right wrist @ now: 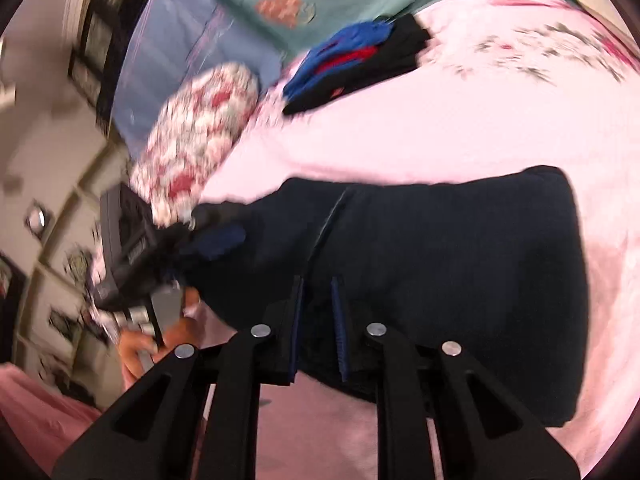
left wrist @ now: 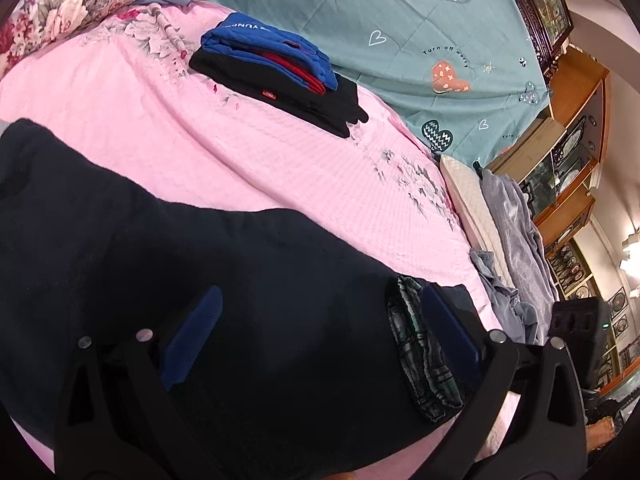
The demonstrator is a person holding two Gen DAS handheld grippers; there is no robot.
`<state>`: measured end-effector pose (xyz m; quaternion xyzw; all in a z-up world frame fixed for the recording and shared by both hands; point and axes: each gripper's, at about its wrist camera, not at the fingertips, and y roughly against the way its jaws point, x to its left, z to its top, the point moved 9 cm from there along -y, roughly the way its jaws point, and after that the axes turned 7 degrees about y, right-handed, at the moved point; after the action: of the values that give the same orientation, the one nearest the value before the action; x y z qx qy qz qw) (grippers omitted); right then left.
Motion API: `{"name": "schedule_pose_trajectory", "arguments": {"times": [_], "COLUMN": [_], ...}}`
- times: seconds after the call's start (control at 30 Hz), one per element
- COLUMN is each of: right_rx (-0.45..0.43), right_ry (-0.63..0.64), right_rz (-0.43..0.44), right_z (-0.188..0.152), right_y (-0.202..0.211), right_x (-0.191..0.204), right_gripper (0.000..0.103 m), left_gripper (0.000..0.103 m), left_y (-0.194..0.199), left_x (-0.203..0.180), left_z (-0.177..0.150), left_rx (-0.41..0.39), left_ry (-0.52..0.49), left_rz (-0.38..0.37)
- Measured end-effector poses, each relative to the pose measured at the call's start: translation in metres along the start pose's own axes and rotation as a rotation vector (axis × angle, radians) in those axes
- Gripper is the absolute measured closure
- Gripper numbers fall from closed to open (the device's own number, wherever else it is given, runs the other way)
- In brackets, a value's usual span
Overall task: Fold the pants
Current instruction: 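Lift and carry the hem end toward the left gripper with the right gripper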
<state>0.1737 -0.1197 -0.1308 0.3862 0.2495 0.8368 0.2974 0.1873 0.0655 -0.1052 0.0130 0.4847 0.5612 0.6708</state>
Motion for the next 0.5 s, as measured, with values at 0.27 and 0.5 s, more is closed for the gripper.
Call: {"name": "schedule_pose_trajectory", "arguments": {"times": [0.27,0.5], "right_rx": [-0.155,-0.265], "right_ry": [-0.122,-0.237], "right_rz": [0.025,-0.068], "right_z": [0.012,0.044], "right_y": [0.048,0.071], "right_x": [-0.027,-0.074], "right_gripper": [0.072,0.066], "left_gripper": [0.002,0.002], "left_y": [0.009,-0.026], "left_x": [-0.088,-0.166], "left_z": [-0.01,-0.092], "left_rx": [0.003,0.256], "left_ry": [-0.211,-0.394], "left_rz": [-0.123,-0.325]}}
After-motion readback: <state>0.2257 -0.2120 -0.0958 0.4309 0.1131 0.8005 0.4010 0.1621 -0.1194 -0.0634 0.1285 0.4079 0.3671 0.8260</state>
